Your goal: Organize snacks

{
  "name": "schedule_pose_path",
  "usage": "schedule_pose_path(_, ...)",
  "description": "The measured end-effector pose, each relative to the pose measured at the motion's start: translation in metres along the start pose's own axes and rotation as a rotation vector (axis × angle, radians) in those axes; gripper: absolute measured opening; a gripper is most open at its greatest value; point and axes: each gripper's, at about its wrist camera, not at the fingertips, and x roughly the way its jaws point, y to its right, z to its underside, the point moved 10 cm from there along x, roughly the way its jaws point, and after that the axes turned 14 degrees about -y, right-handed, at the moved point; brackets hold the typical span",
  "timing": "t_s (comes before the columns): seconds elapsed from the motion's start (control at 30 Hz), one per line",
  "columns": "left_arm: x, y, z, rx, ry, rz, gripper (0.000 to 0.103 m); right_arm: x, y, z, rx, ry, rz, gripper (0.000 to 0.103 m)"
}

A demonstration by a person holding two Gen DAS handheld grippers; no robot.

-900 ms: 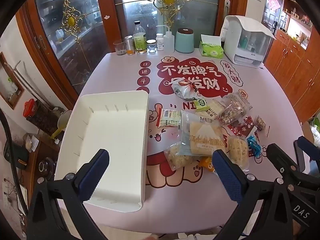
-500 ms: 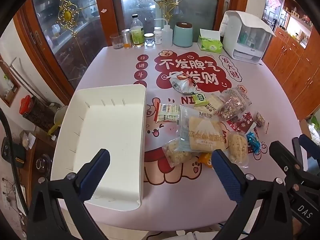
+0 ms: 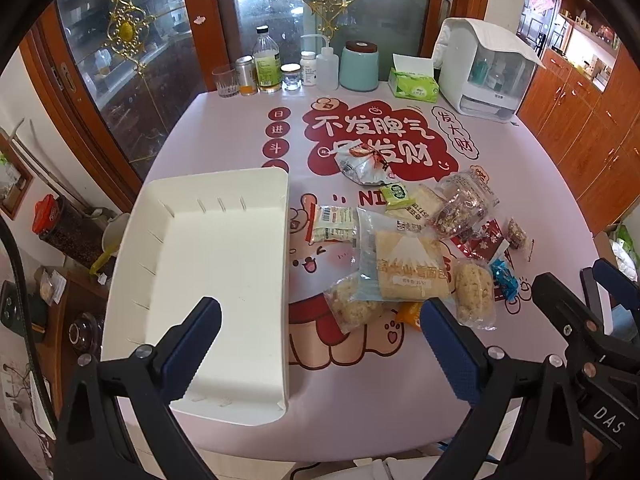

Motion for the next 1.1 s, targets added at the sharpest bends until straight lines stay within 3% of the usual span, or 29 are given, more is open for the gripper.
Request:
schedule_pose_path(0.47, -0.032, -0.031, -0.014, -0.024, 0.157, 0.021, 0.100, -0.003, -0.013, 0.005, 0.012, 0.008, 0.013, 0.095)
schedule_pose_path(1.1, -0.025, -0.039, -0.002, 0.062, 0.115, 0.032, 0.100, -0.019, -0.025, 0.010, 0.074, 0.045, 0.042, 0.095)
